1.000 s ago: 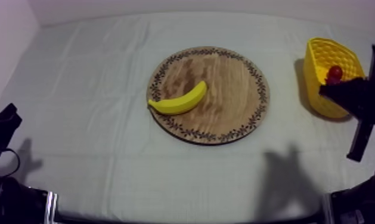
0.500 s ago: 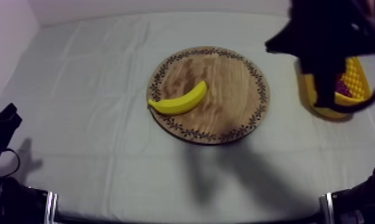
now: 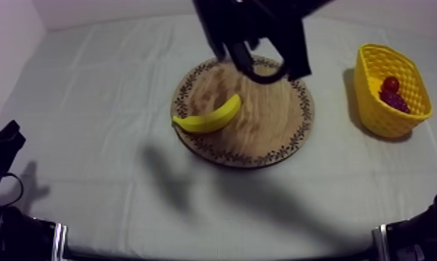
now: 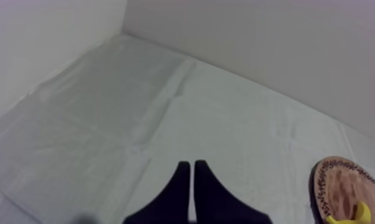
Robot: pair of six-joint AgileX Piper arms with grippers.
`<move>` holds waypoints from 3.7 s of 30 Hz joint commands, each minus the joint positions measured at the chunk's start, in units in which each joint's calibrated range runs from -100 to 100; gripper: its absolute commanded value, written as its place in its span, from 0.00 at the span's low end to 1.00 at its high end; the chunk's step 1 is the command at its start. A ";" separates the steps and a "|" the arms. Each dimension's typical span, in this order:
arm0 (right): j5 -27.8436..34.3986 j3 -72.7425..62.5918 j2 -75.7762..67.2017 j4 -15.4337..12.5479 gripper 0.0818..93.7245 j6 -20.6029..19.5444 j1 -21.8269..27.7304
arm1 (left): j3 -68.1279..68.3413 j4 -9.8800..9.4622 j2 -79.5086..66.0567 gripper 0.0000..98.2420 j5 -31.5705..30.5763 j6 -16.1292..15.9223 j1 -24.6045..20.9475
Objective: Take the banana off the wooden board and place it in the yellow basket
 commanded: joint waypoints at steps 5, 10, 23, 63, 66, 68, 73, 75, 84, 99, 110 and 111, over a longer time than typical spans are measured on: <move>5.23 -12.37 8.01 -2.42 0.03 9.86 1.05 | 0.03 -0.02 0.00 0.00 -0.01 -0.01 0.01; 10.18 -17.73 10.75 -4.96 0.03 17.69 2.15 | 0.03 -0.02 0.00 0.00 -0.01 0.01 0.01; 18.49 -19.62 11.48 -2.14 0.42 18.15 -0.22 | 0.03 -0.02 0.00 0.00 -0.01 -0.01 0.01; 12.60 -10.32 32.18 -4.39 0.75 9.05 0.17 | 0.03 -0.02 0.00 0.00 -0.01 -0.01 0.01; 10.68 -10.50 34.79 -4.35 0.74 8.80 0.17 | 0.03 -0.02 0.00 0.00 -0.01 -0.01 0.01; 9.26 -10.65 36.53 -4.15 0.73 8.49 0.22 | 0.03 -0.02 0.00 0.00 -0.01 -0.01 0.01; 6.24 -12.23 40.41 -3.33 0.69 7.65 0.25 | 0.03 -0.02 0.00 0.00 -0.01 -0.01 0.01; 5.49 -13.27 41.73 -2.96 0.66 7.45 0.31 | 0.03 -0.02 0.00 0.00 -0.01 -0.01 0.01; 3.36 -16.61 46.05 -1.11 0.39 6.52 0.51 | 0.03 -0.02 0.00 0.00 -0.01 -0.01 0.01; 0.42 -13.38 42.85 -0.20 0.09 4.01 0.45 | 0.03 -0.02 0.00 0.00 -0.01 -0.01 0.01; 2.38 -11.16 27.48 -2.27 0.11 1.72 3.92 | 0.03 -0.02 0.00 0.00 -0.01 -0.01 0.01; 2.46 -10.31 25.94 -2.17 0.11 1.36 4.32 | 0.03 -0.02 0.00 0.00 -0.01 0.00 0.01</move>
